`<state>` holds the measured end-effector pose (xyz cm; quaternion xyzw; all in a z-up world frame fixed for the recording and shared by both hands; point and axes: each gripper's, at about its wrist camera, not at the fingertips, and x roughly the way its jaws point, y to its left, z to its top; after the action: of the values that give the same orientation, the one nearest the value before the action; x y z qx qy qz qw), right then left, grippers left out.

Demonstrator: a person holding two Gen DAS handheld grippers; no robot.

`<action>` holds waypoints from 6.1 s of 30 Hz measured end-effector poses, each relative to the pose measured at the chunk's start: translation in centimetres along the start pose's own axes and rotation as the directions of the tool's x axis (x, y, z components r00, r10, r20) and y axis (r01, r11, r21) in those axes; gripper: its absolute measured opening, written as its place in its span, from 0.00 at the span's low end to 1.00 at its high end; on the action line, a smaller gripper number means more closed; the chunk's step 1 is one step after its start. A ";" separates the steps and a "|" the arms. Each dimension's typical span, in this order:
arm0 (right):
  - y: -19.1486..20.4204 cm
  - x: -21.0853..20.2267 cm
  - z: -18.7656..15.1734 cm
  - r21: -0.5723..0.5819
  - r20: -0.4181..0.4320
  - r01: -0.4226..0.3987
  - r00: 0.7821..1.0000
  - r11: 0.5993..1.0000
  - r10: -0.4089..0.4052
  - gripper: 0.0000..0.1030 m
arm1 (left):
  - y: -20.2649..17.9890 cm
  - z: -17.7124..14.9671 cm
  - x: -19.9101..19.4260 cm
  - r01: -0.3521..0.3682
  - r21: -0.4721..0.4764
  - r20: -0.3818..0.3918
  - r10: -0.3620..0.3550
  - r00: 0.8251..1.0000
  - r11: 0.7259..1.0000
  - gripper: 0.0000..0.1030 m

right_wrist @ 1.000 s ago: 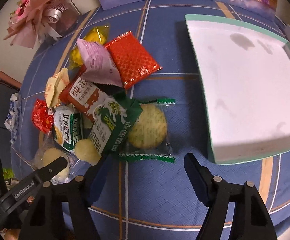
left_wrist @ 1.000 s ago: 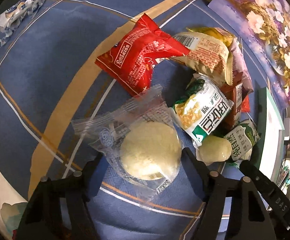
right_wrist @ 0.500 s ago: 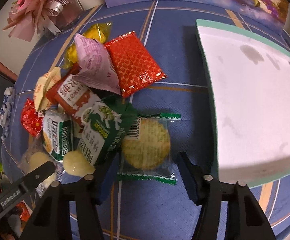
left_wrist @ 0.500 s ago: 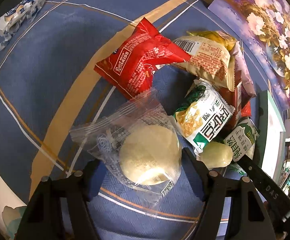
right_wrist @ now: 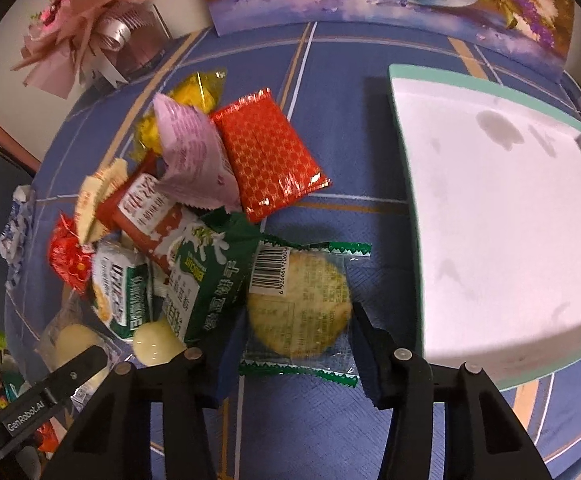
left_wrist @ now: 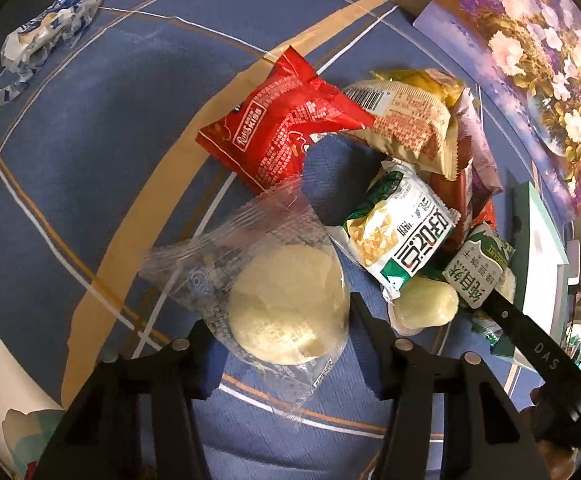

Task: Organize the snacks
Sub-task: 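Grasp the green-wrapped round biscuit with the right tool while the left tool grasps the clear-wrapped cream bun, then carry both snacks into the white tray and open both tools to release, then move both tools back over the snack pile, then grasp the green-white BISCUIT pack with the right tool while the left tool grasps the red foil pack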

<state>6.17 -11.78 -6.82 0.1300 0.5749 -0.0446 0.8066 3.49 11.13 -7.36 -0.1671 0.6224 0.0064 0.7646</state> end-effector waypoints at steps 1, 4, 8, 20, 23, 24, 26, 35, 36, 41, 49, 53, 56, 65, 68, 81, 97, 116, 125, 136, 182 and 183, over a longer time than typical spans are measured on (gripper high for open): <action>-0.1 -0.5 0.0 0.000 0.008 -0.003 1.000 1.000 0.003 0.50 | 0.1 -0.1 -0.5 0.001 -0.001 0.007 -0.001 1.000 1.000 0.55; -0.7 -2.5 0.5 0.006 0.040 -0.019 0.999 1.000 0.018 0.50 | -0.2 -0.5 -2.3 0.008 -0.003 0.041 -0.007 0.999 1.000 0.54; -1.2 -4.3 0.5 0.019 0.093 -0.043 0.995 0.999 0.041 0.51 | -1.9 -0.8 -5.2 0.023 0.020 0.097 -0.025 0.995 1.000 0.54; -8.6 -8.3 1.2 0.160 0.185 0.026 0.981 0.987 -0.056 0.51 | -15.4 0.0 -6.1 0.054 0.221 0.124 -0.083 0.989 0.974 0.55; -11.0 -8.8 1.7 0.200 0.194 0.051 0.977 0.978 -0.091 0.51 | -18.9 0.1 -5.2 0.056 0.272 0.120 -0.091 0.989 0.961 0.55; -11.7 -8.9 1.8 0.216 0.197 0.059 0.975 0.975 -0.103 0.51 | -20.1 0.0 -4.8 0.054 0.287 0.117 -0.091 0.989 0.956 0.55; -13.1 -9.1 1.9 0.245 0.204 0.082 0.970 0.966 -0.134 0.51 | -21.9 0.1 -3.7 0.056 0.305 0.112 -0.094 0.989 0.951 0.55; -18.8 -8.1 3.3 0.360 0.196 0.103 0.963 0.927 -0.183 0.51 | -28.7 0.0 0.6 0.052 0.385 0.083 -0.091 0.992 0.921 0.55; -19.2 -7.9 3.4 0.369 0.194 0.103 0.963 0.924 -0.185 0.51 | -29.5 0.0 1.1 0.048 0.396 0.084 -0.088 0.993 0.917 0.55; -21.2 -6.9 4.4 0.400 0.181 0.117 0.962 0.909 -0.204 0.51 | -31.9 0.3 2.8 0.039 0.431 0.081 -0.082 0.993 0.901 0.55; -23.2 -5.8 5.5 0.421 0.168 0.127 0.962 0.898 -0.215 0.51 | -34.9 0.9 5.5 0.027 0.459 0.069 -0.066 0.995 0.888 0.55; -24.2 -5.5 5.7 0.434 0.154 0.129 0.965 0.891 -0.214 0.51 | -35.6 1.0 6.5 0.012 0.456 0.061 -0.045 0.997 0.890 0.55; -24.7 -5.5 5.7 0.434 0.140 0.142 0.965 0.890 -0.222 0.51 | -35.7 1.0 6.8 0.025 0.445 0.042 -0.049 0.998 0.895 0.56; -24.2 -6.4 5.5 0.407 0.129 0.150 0.967 0.901 -0.220 0.61 | -34.8 0.8 4.2 0.035 0.430 0.061 -0.067 0.996 0.902 0.64; -23.8 -7.0 5.0 0.405 0.133 0.144 0.968 0.903 -0.214 0.62 | -33.5 0.8 3.1 0.029 0.407 0.076 -0.066 0.995 0.913 0.75; -21.1 -9.1 1.0 0.386 0.113 0.159 0.970 0.909 -0.217 0.69 | -24.9 0.0 0.2 -0.140 0.286 0.190 0.088 0.978 0.948 0.90; -14.0 -11.0 -1.8 0.287 0.144 0.163 0.967 0.944 -0.210 0.80 | -17.1 -0.6 -4.7 -0.257 0.193 0.305 0.191 0.933 0.947 1.00; -3.2 -7.4 -0.8 0.124 0.097 0.172 0.978 0.977 -0.184 1.00 | -6.8 3.1 -6.5 -0.262 0.002 0.272 0.252 0.929 0.965 1.00; 0.6 -4.5 -0.5 0.129 0.041 0.078 0.996 0.989 -0.084 1.00 | -2.8 4.5 -5.4 -0.226 -0.080 0.216 0.238 0.947 0.971 1.00; 3.0 -1.1 -0.1 0.118 -0.024 0.088 0.996 0.989 -0.085 1.00 | 0.4 6.0 -3.4 -0.221 -0.104 0.156 0.236 0.959 0.970 1.00; 7.6 8.2 2.0 0.012 -0.055 0.188 0.981 0.982 -0.187 1.00 | -1.2 10.0 5.4 -0.245 0.043 0.145 0.236 0.961 0.969 1.00; 7.3 7.8 1.8 0.011 -0.055 0.187 0.981 0.982 -0.186 1.00 | -1.1 10.1 5.4 -0.241 0.043 0.144 0.232 0.962 0.970 1.00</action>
<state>12.05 -4.59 -12.43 0.0832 0.6055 -0.1209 0.7822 14.53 11.66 -10.49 -0.0678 0.5836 0.0906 0.8041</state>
